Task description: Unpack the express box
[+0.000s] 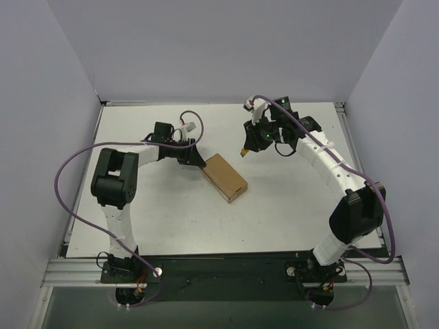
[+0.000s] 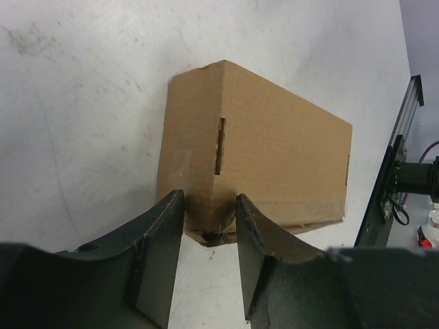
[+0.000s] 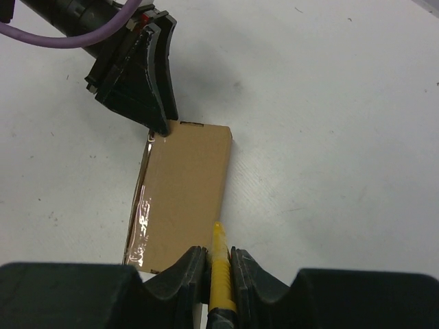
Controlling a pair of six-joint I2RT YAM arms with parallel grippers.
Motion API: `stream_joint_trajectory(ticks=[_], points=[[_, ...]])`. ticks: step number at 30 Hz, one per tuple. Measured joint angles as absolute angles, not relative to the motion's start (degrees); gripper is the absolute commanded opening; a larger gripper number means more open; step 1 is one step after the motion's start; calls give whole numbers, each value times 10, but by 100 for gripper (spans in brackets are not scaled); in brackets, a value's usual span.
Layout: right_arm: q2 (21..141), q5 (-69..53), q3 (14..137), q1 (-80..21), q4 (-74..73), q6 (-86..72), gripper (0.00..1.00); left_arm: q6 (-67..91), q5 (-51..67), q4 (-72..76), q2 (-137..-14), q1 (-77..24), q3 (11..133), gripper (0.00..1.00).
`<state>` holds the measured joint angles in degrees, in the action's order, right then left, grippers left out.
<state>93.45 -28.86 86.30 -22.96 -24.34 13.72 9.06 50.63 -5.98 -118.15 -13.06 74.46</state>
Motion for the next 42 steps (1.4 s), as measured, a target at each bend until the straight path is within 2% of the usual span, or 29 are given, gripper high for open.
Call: stream_joint_trajectory(ticks=[6,16,24,42], points=[[934,-281,865,-253,-260,161,0,121,513,-57,-1136,-130,686,47],[937,-292,922,-306,-271,126,0,113,507,-63,-1076,-134,694,49],[915,-226,800,-382,-152,103,0,42,511,-117,-1122,-135,776,49],[974,-137,784,-443,-5,103,0,43,550,-139,-1225,-163,842,49]])
